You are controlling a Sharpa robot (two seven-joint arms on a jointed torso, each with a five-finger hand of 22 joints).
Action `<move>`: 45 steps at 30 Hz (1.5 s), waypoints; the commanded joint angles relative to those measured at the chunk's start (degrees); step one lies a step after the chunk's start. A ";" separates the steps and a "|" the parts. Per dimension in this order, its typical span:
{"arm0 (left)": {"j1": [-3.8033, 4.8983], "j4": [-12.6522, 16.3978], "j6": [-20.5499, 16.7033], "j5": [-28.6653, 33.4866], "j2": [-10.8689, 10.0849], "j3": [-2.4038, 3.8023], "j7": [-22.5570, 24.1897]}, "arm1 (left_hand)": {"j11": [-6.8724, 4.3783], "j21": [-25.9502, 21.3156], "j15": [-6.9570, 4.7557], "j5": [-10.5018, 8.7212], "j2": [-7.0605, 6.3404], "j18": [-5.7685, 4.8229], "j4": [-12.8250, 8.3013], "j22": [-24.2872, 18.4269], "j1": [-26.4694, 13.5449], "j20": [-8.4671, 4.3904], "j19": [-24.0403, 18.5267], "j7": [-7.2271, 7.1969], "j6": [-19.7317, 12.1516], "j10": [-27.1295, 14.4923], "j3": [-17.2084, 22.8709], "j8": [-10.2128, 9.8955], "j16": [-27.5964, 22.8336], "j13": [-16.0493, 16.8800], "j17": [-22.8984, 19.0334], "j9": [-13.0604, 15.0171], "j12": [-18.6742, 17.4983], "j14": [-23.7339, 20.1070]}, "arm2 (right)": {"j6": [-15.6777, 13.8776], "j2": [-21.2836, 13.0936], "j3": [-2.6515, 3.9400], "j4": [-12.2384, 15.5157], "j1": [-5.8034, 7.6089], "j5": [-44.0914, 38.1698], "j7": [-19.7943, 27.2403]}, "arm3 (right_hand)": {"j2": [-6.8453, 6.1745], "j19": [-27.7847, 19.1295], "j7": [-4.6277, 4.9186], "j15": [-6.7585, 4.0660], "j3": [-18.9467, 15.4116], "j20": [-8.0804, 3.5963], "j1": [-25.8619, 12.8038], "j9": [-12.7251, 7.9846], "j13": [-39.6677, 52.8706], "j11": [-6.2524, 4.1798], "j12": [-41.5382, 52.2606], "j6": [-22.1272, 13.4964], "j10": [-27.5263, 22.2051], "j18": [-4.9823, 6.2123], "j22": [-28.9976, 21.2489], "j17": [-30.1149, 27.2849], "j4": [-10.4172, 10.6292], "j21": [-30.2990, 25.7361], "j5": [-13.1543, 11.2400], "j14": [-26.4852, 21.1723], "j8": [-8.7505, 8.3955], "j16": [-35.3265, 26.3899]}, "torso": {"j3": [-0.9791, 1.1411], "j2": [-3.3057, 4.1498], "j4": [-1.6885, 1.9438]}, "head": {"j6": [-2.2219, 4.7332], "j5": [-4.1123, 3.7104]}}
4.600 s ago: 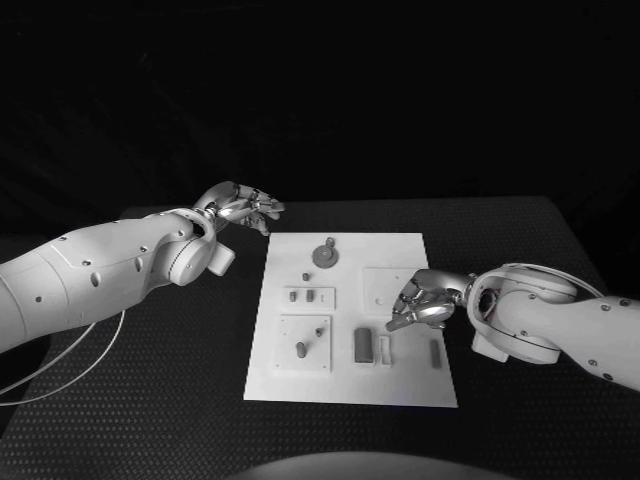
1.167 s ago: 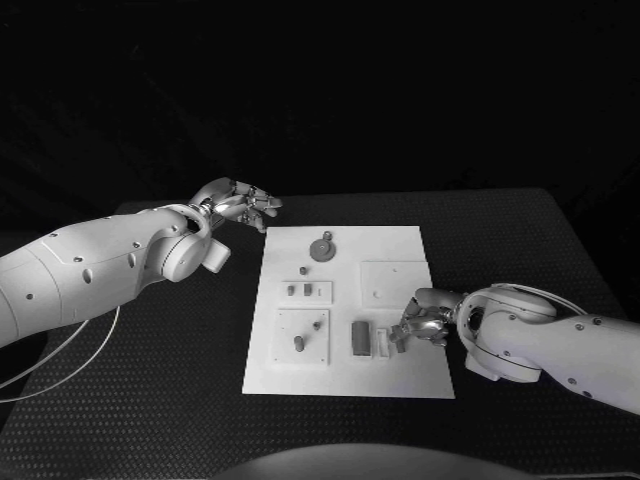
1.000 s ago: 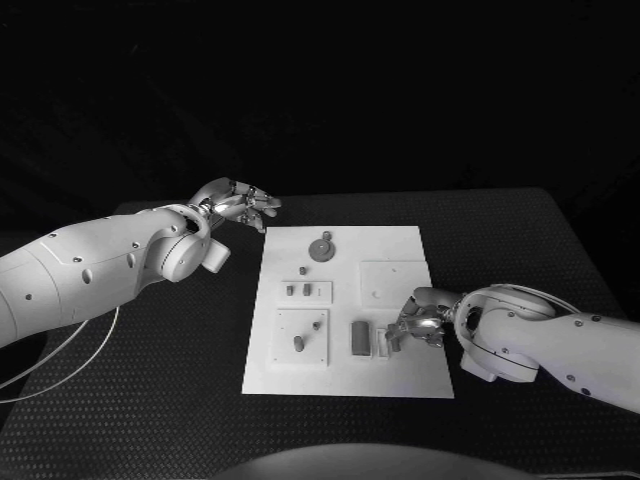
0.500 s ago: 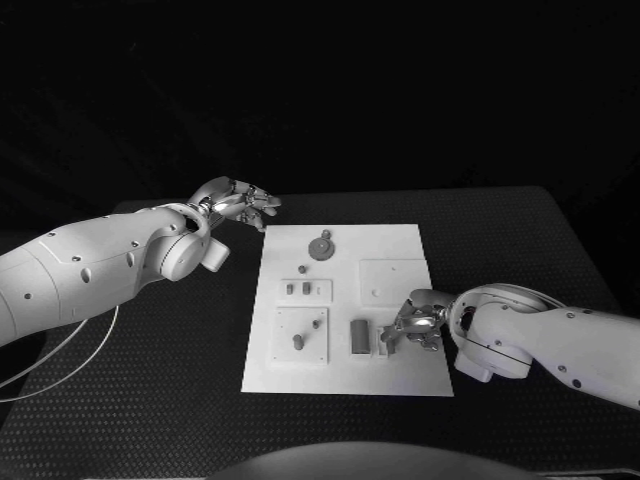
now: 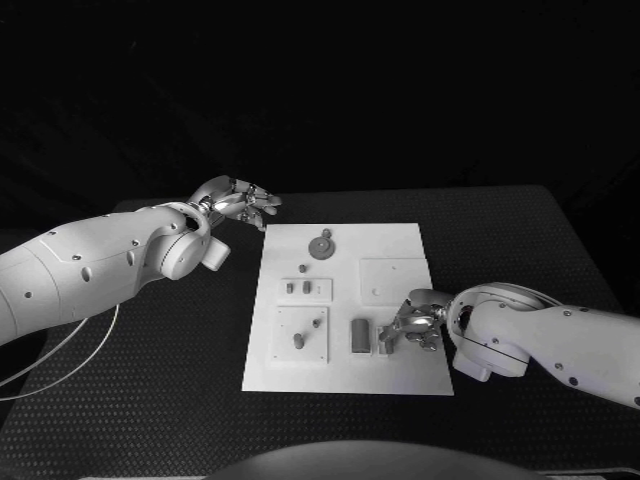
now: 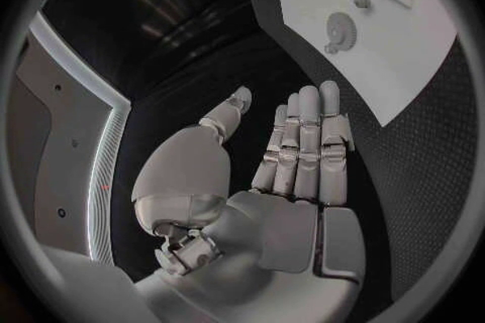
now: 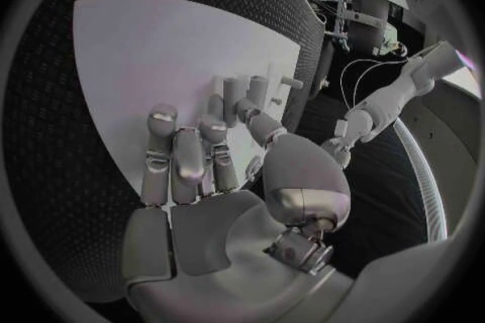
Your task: Assemble the parts on the task board
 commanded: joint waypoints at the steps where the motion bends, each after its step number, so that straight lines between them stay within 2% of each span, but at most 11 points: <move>1: 0.06 0.13 0.65 -0.04 0.12 0.04 0.35 | -0.05 -0.28 0.04 0.01 0.09 0.64 0.06 0.07 -0.36 -0.15 0.24 -0.07 0.16 -0.37 -0.33 0.23 -0.35 0.10 0.08 -0.06 0.14 0.05 | 0.21 0.13 0.00 0.21 -0.03 -0.02 0.16 | -0.05 -0.21 0.29 -0.29 -0.32 -0.29 -0.47 -0.06 0.00 -0.09 0.29 -0.14 -0.01 0.87 0.93 -0.06 0.04 0.15 0.10 -0.10 0.10 -0.11 | 0.02 0.00 0.00 | 0.04 0.04; 23: 0.07 0.19 0.72 -0.04 0.08 0.03 0.29 | -0.05 -0.27 0.04 0.01 0.11 0.64 0.08 0.09 -0.37 -0.16 0.24 -0.06 0.16 -0.36 -0.34 0.24 -0.37 0.12 0.13 -0.09 0.13 0.05 | 0.30 1.36 -0.01 -1.15 -0.04 0.01 0.91 | -0.57 -0.22 0.34 -0.30 -0.37 -0.26 -1.08 -0.19 -0.01 -0.04 0.25 -0.30 -0.20 0.87 0.86 -0.36 0.13 0.03 0.12 -0.36 0.00 -0.23 | 0.03 0.00 0.02 | 0.13 0.27; 31: 0.08 0.28 0.68 -0.04 -0.06 0.03 0.23 | -0.05 -0.27 0.04 0.01 0.11 0.64 0.08 0.10 -0.37 -0.16 0.23 -0.06 0.15 -0.36 -0.35 0.24 -0.38 0.13 0.14 -0.10 0.13 0.05 | 1.07 1.62 -0.06 -1.38 -0.08 0.17 1.14 | -1.75 -0.26 0.44 -0.28 -0.32 -0.24 -1.48 -0.33 -0.01 0.05 0.17 -0.56 -0.50 0.88 0.79 -0.89 0.20 -0.15 0.13 -0.81 -0.14 -0.46 | 0.12 0.04 0.02 | 0.00 0.44; 38: 0.08 0.34 0.78 -0.06 -0.03 0.03 0.21 | -0.05 -0.27 0.04 0.01 0.10 0.64 0.08 0.10 -0.37 -0.16 0.23 -0.06 0.15 -0.36 -0.35 0.24 -0.38 0.14 0.16 -0.11 0.13 0.05 | 1.14 1.48 -0.07 -1.33 -0.08 0.43 1.28 | -3.44 -0.27 0.56 -0.21 -0.18 -0.18 -2.05 -0.49 -0.04 0.16 0.11 -0.86 -0.81 0.88 0.70 -1.40 0.43 -0.40 0.14 -1.27 -0.28 -0.70 | 0.06 -0.02 -0.08 | -0.11 0.52; 45: 0.08 0.32 0.77 -0.16 -0.07 0.03 0.22 | -0.06 -0.27 0.03 0.01 0.13 0.65 0.07 0.11 -0.34 -0.17 0.23 -0.06 0.16 -0.36 -0.33 0.25 -0.39 0.15 0.17 -0.11 0.13 0.05 | 1.57 1.46 -0.08 -1.20 -0.08 0.45 1.41 | -3.99 -0.23 0.58 -0.18 -0.08 -0.16 -2.37 -0.53 -0.05 0.19 0.10 -0.88 -0.88 0.88 0.67 -1.50 0.64 -0.48 0.14 -1.36 -0.28 -0.75 | 0.04 -0.02 -0.03 | -0.16 0.52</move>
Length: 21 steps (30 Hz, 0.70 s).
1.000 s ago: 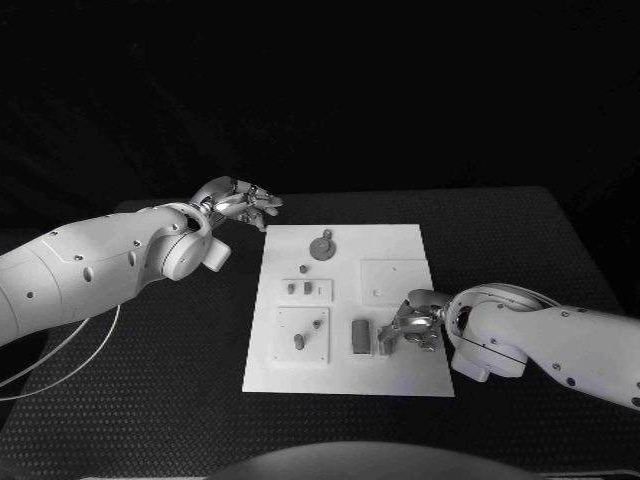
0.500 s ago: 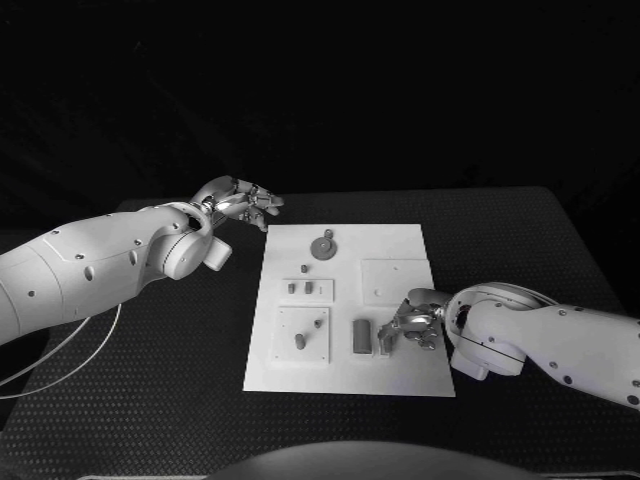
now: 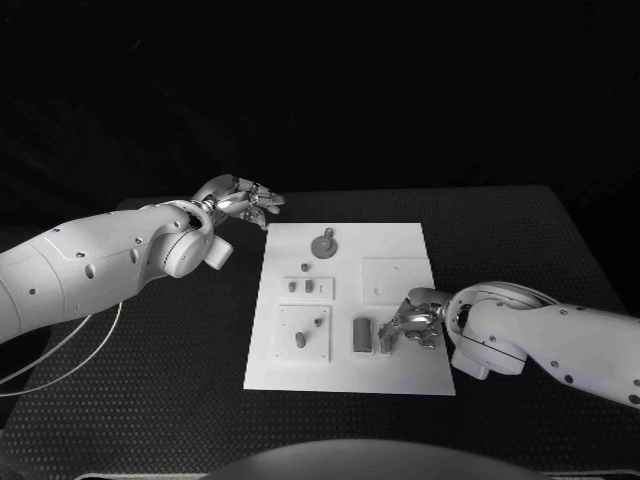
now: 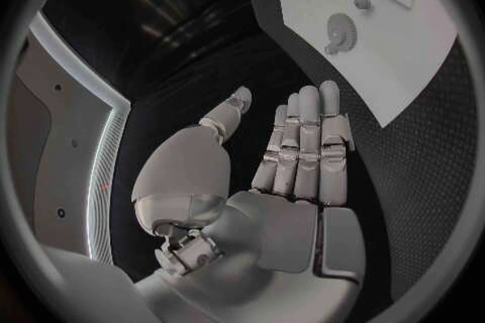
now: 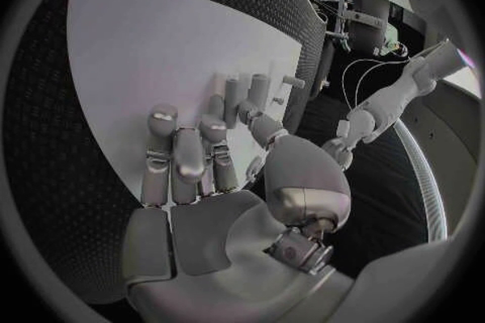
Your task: Assemble the parts on the task board
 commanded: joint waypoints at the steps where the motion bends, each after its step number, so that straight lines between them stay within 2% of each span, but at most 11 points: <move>1: 0.07 0.14 0.68 -0.13 0.03 0.04 0.33 | -0.04 -0.27 0.04 0.01 0.13 0.64 0.07 0.08 -0.34 -0.17 0.23 -0.06 0.16 -0.37 -0.33 0.25 -0.39 0.06 0.08 -0.06 0.13 0.06 | 1.28 0.17 0.00 0.33 -0.06 0.37 1.23 | -0.37 0.10 0.36 0.09 -0.09 -0.25 0.02 -0.04 -0.05 -0.03 0.11 -0.45 -0.26 0.88 0.67 0.02 0.33 -0.26 0.14 -0.33 -0.09 -0.25 | -0.04 -0.01 0.01 | -0.06 -0.01; 9: 0.07 0.10 0.71 -0.13 0.09 0.04 0.35 | -0.04 -0.27 0.03 0.01 0.13 0.64 0.07 0.09 -0.33 -0.17 0.23 -0.06 0.16 -0.37 -0.33 0.26 -0.40 0.07 0.10 -0.07 0.13 0.06 | 1.84 0.28 -0.02 0.57 -0.07 0.26 1.87 | 0.00 0.14 0.33 0.08 0.52 -0.34 0.78 -0.06 -0.04 -0.06 0.19 -0.44 -0.28 0.88 0.70 -0.03 -0.09 -0.32 0.17 -0.38 -0.04 -0.25 | -0.06 -0.01 0.03 | -0.14 0.01; 21: 0.07 0.07 0.70 -0.14 0.11 0.04 0.33 | -0.04 -0.27 0.04 0.01 0.12 0.64 0.07 0.09 -0.34 -0.16 0.23 -0.06 0.16 -0.38 -0.33 0.26 -0.41 0.08 0.12 -0.09 0.12 0.06 | 1.64 0.31 -0.02 0.46 -0.07 0.19 1.92 | -0.28 0.12 0.37 0.10 0.45 -0.30 0.75 -0.08 -0.04 -0.02 0.20 -0.50 -0.32 0.88 0.73 -0.14 -0.07 -0.34 0.10 -0.48 -0.06 -0.29 | -0.08 0.00 0.04 | -0.15 0.04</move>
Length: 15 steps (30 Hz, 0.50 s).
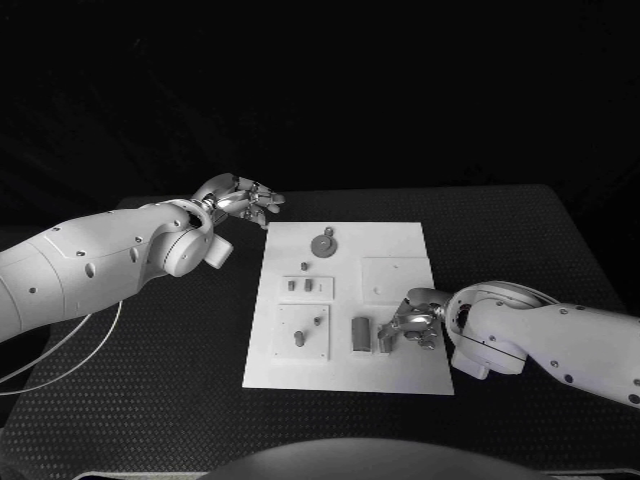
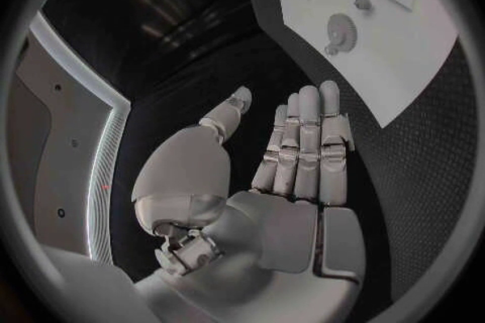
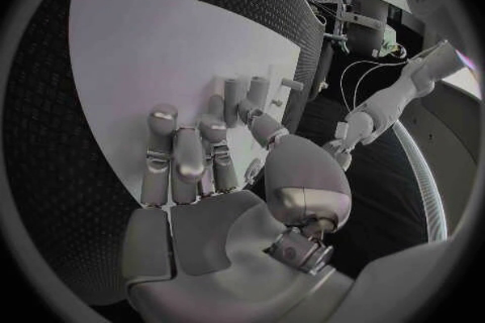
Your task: Assemble the parts on the task board
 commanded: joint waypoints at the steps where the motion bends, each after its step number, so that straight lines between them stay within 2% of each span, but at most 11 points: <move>1: 0.07 0.10 0.63 -0.11 0.11 0.04 0.35 | -0.03 -0.27 0.04 0.01 0.12 0.64 0.08 0.06 -0.34 -0.16 0.23 -0.06 0.16 -0.39 -0.33 0.26 -0.18 0.09 0.07 -0.09 0.12 0.05 | 1.03 0.27 0.02 0.27 -0.06 0.22 1.63 | -0.34 -0.02 0.33 0.02 0.15 -0.16 0.15 -0.11 -0.05 -0.02 0.20 -0.46 -0.32 0.88 0.73 -0.10 0.21 -0.35 0.09 -0.41 -0.11 -0.30 | 0.01 0.02 0.00 | 0.00 0.02; 4: 0.07 0.11 0.61 -0.11 0.12 0.04 0.35 | -0.03 -0.27 0.04 0.01 0.11 0.63 0.08 0.06 -0.35 -0.16 0.23 -0.06 0.15 -0.40 -0.34 0.26 -0.18 0.09 0.07 -0.10 0.11 0.05 | 0.78 0.23 0.02 0.21 -0.06 0.23 1.59 | -0.90 -0.05 0.39 0.06 0.04 -0.09 -0.27 -0.17 -0.07 0.04 0.16 -0.61 -0.45 0.88 0.72 -0.26 0.48 -0.43 0.10 -0.57 -0.18 -0.39 | 0.03 0.03 -0.02 | 0.03 0.03; 15: 0.07 0.08 0.59 -0.11 0.13 0.04 0.33 | -0.02 -0.27 0.04 0.01 0.10 0.63 0.09 0.06 -0.37 -0.16 0.22 -0.04 0.11 -0.43 -0.35 0.25 -0.19 0.09 0.09 -0.12 0.09 0.05 | 0.80 0.15 0.02 0.21 -0.06 0.47 1.83 | -5.65 0.18 0.56 0.17 1.21 -0.14 -3.13 -0.49 -0.13 0.20 0.27 -1.19 -0.78 0.88 0.67 -0.54 4.89 -0.87 0.13 -0.88 -0.39 -0.56 | 0.03 0.01 -0.03 | -0.06 -0.01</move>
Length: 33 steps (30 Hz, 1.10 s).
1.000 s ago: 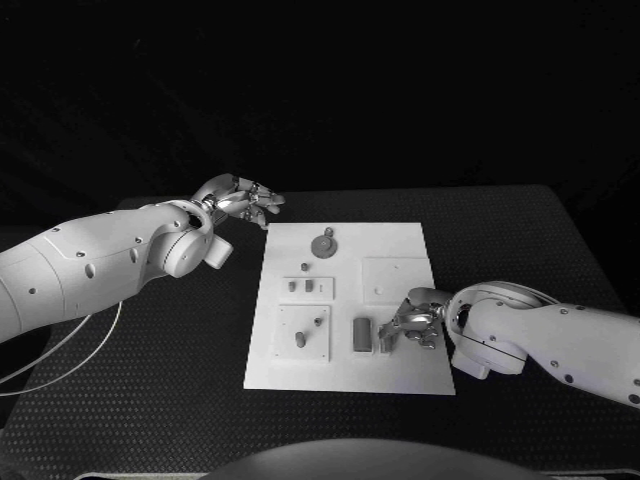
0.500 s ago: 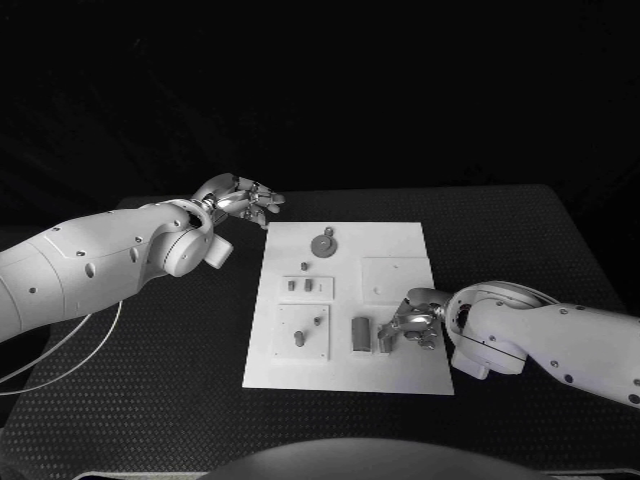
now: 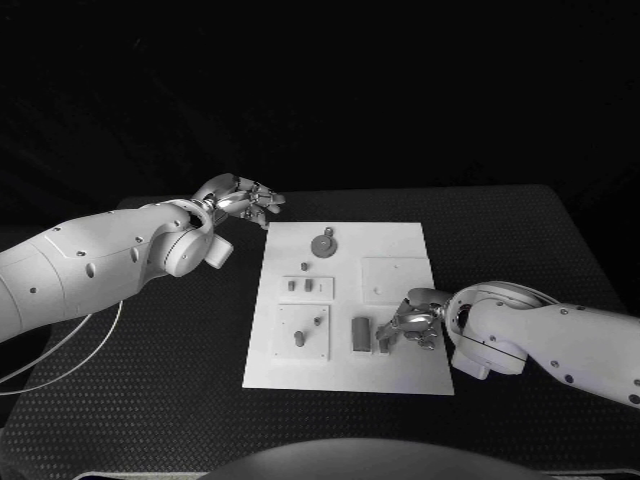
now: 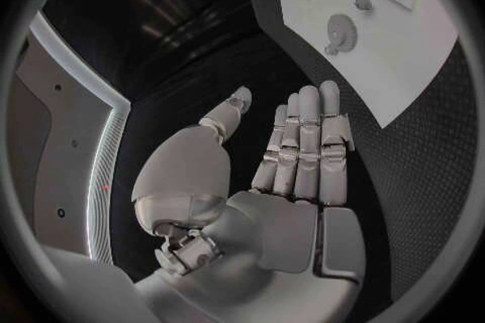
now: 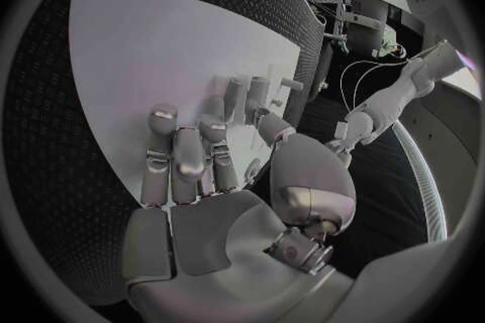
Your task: Assemble the parts on the task board
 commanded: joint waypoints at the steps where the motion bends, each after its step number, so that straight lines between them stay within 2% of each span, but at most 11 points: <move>1: 0.07 0.11 0.59 -0.11 0.08 0.04 0.35 | -0.01 -0.27 0.04 0.01 0.10 0.63 0.09 0.07 -0.37 -0.16 0.23 -0.04 0.11 -0.44 -0.35 0.25 -0.20 0.09 0.10 -0.07 0.09 0.05 | 0.77 0.18 0.03 0.29 -0.06 0.44 1.62 | -1.08 0.20 0.58 0.09 0.26 -0.18 -0.10 -0.08 -0.06 0.00 0.28 -1.02 -0.60 0.88 0.68 -0.05 0.90 -0.39 0.12 -0.41 -0.38 -0.32 | 0.00 0.00 0.00 | -0.07 -0.03; 6: 0.07 0.11 0.57 -0.11 0.08 0.04 0.34 | -0.01 -0.27 0.05 0.01 0.08 0.63 0.09 0.08 -0.37 -0.16 0.22 -0.04 0.09 -0.45 -0.35 0.24 -0.20 0.09 0.11 -0.08 0.08 0.05 | 0.65 0.08 0.03 0.40 -0.06 0.48 1.79 | -2.12 0.21 0.61 0.11 0.75 -0.22 -0.45 -0.11 -0.07 0.03 0.34 -1.16 -0.73 0.88 0.73 -0.13 2.12 -0.45 0.10 -0.52 -0.38 -0.35 | 0.00 -0.01 0.02 | -0.08 -0.05; 12: 0.07 0.11 0.54 -0.11 0.01 0.04 0.31 | -0.01 -0.27 0.05 0.01 0.08 0.63 0.09 0.08 -0.36 -0.16 0.22 -0.03 0.08 -0.46 -0.35 0.24 -0.21 0.09 0.12 -0.09 0.08 0.05 | 0.88 -0.51 0.03 0.57 -0.06 0.08 2.97 | -2.23 0.24 0.60 0.10 0.99 -0.27 -0.25 -0.10 -0.06 0.02 0.38 -1.16 -0.75 0.88 0.76 -0.11 2.32 -0.44 0.10 -0.52 -0.34 -0.34 | -0.01 -0.03 0.02 | -0.10 -0.06; 17: 0.07 0.15 0.61 -0.11 -0.08 0.03 0.27 | -0.01 -0.27 0.05 0.01 0.08 0.63 0.08 0.08 -0.36 -0.16 0.22 -0.03 0.08 -0.46 -0.35 0.24 -0.21 0.10 0.13 -0.09 0.08 0.05 | 3.58 -2.00 0.03 1.42 -0.05 -2.76 4.76 | -1.79 0.35 0.45 0.02 1.11 -0.44 2.77 0.14 0.00 -0.10 0.67 -0.78 -0.66 0.88 0.95 0.21 -0.45 -0.20 0.03 -0.26 0.12 -0.17 | -0.01 -0.02 0.02 | -0.06 0.00; 21: 0.07 0.17 0.60 -0.11 -0.18 0.03 0.29 | -0.01 -0.27 0.05 0.01 0.08 0.63 0.08 0.08 -0.35 -0.16 0.22 -0.03 0.08 -0.46 -0.35 0.24 -0.22 0.10 0.14 -0.09 0.08 0.06 | 5.13 -2.41 0.02 1.71 -0.05 -4.47 5.30 | -2.59 0.50 0.25 -0.08 1.18 -0.44 4.83 0.40 -0.06 -0.29 0.78 -0.11 -0.48 0.88 0.94 0.51 -2.00 -0.12 0.07 0.03 0.65 -0.08 | 0.02 -0.02 -0.01 | -0.04 0.09; 27: 0.07 0.18 0.64 -0.12 -0.10 0.03 0.29 | -0.01 -0.27 0.05 0.01 0.09 0.64 0.08 0.09 -0.34 -0.17 0.22 -0.03 0.09 -0.45 -0.34 0.25 -0.22 0.11 0.14 -0.09 0.09 0.06 | 5.64 -2.34 0.02 1.89 -0.06 -5.61 5.53 | -3.30 0.64 -0.06 -0.23 1.69 -0.47 7.14 0.71 -0.13 -0.57 0.84 0.77 -0.30 0.88 0.92 0.63 -2.87 -0.07 0.10 0.21 1.29 -0.04 | 0.08 -0.01 -0.06 | 0.02 0.08; 33: 0.06 0.17 0.70 -0.11 -0.04 0.03 0.28 | -0.02 -0.27 0.05 0.01 0.11 0.64 0.08 0.09 -0.34 -0.17 0.22 -0.04 0.11 -0.43 -0.34 0.27 -0.22 0.12 0.16 -0.10 0.09 0.06 | 5.62 -2.00 0.02 1.87 -0.06 -5.97 5.37 | -3.45 0.70 -0.13 -0.28 1.67 -0.38 7.64 0.81 -0.18 -0.65 0.83 0.95 -0.23 0.88 0.90 0.80 -2.73 -0.07 0.06 0.36 1.47 0.00 | 0.07 0.00 0.00 | 0.01 0.05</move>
